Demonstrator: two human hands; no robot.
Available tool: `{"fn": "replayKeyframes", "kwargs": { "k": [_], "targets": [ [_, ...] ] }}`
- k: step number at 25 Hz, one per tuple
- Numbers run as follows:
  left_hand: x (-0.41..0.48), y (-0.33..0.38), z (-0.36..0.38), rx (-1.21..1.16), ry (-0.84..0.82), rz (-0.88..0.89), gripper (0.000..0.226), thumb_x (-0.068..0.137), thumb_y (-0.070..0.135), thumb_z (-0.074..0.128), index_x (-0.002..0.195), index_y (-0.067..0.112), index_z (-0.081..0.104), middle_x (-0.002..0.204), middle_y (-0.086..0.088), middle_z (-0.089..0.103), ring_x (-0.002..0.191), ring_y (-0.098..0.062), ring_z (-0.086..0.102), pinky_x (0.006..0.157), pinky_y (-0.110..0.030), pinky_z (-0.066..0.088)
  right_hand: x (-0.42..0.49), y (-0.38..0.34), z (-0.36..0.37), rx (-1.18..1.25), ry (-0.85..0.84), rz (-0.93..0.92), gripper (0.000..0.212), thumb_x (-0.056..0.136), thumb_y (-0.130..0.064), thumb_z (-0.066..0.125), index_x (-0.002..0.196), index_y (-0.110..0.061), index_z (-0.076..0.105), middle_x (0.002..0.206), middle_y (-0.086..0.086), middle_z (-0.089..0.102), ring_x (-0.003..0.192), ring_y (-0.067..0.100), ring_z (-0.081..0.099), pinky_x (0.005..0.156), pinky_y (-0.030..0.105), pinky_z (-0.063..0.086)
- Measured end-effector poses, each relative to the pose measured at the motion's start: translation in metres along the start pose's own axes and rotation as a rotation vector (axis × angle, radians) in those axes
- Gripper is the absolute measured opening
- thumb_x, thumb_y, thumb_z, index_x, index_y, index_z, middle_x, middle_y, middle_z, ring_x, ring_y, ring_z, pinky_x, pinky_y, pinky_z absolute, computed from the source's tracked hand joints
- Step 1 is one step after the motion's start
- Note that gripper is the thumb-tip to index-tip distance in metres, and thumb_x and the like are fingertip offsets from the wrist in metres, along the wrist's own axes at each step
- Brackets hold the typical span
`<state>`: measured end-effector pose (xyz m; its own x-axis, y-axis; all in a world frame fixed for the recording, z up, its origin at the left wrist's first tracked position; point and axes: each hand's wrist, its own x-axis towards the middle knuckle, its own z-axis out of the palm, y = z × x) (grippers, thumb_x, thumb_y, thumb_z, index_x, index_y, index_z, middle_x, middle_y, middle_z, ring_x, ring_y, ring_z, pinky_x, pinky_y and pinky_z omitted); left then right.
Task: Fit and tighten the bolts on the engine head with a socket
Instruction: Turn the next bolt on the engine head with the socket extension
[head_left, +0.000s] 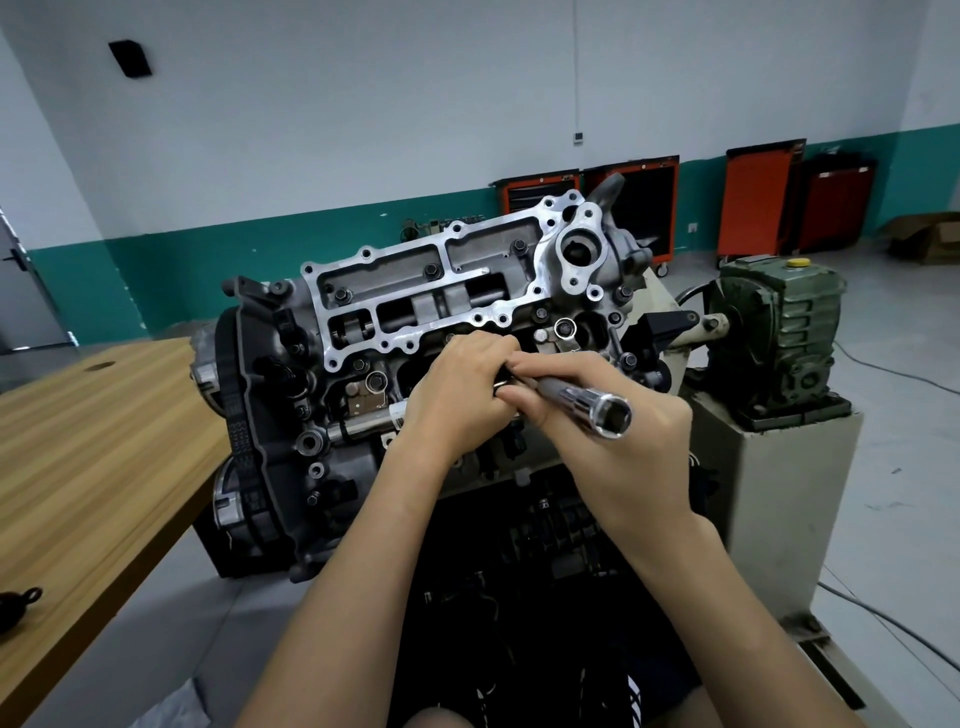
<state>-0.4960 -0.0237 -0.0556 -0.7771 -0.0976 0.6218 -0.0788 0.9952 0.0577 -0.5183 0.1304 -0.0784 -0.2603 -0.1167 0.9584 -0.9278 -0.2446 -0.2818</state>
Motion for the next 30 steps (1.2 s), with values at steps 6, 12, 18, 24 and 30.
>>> {"fn": "replayKeyframes", "kwargs": {
  "k": [6,12,18,24,30],
  "targets": [
    [-0.0012,-0.0010,0.0001,-0.076,0.046,-0.012,0.008,0.080,0.017,0.054,0.086,0.012,0.058,0.084,0.008,0.054,0.084,-0.006,0.039,0.072,-0.008,0.027,-0.0062,0.0009,0.0034,-0.074,-0.068,-0.035,0.026,0.081,0.012,0.069,0.106,0.004,0.068,0.102,0.007,0.071,0.094,0.014,0.067,0.086,0.018,0.052],
    [-0.0010,-0.0021,0.0017,-0.059,0.039,0.006,0.007,0.078,0.017,0.054,0.079,0.020,0.048,0.083,0.012,0.049,0.081,-0.006,0.038,0.068,-0.013,0.026,-0.0061,-0.0004,0.0035,-0.035,-0.010,0.014,0.020,0.085,-0.007,0.072,0.103,0.001,0.070,0.096,0.006,0.073,0.086,0.016,0.068,0.076,0.025,0.054],
    [0.0016,-0.0033,0.0026,0.010,-0.006,0.002,0.011,0.079,0.017,0.058,0.088,0.011,0.056,0.089,0.002,0.056,0.088,-0.017,0.045,0.067,-0.021,0.023,-0.0018,0.0032,-0.0016,-0.050,0.024,0.026,0.022,0.078,-0.011,0.078,0.096,-0.001,0.072,0.081,0.006,0.073,0.066,0.024,0.067,0.060,0.030,0.051],
    [-0.0023,-0.0005,0.0006,-0.071,0.021,-0.053,0.011,0.082,0.019,0.049,0.089,0.014,0.055,0.089,0.009,0.052,0.088,-0.010,0.041,0.062,-0.015,0.027,-0.0023,-0.0009,0.0035,-0.021,-0.093,0.003,0.024,0.082,0.008,0.070,0.105,0.003,0.069,0.102,0.006,0.072,0.095,0.009,0.066,0.086,0.017,0.051],
    [-0.0014,-0.0008,0.0008,-0.068,0.007,-0.070,0.008,0.081,0.021,0.049,0.086,0.018,0.054,0.086,0.010,0.051,0.085,-0.008,0.040,0.059,-0.015,0.026,-0.0066,-0.0047,0.0081,-0.048,-0.059,-0.009,0.025,0.081,0.006,0.071,0.106,0.003,0.068,0.104,0.008,0.072,0.094,0.016,0.068,0.084,0.023,0.053]
  ]
}}
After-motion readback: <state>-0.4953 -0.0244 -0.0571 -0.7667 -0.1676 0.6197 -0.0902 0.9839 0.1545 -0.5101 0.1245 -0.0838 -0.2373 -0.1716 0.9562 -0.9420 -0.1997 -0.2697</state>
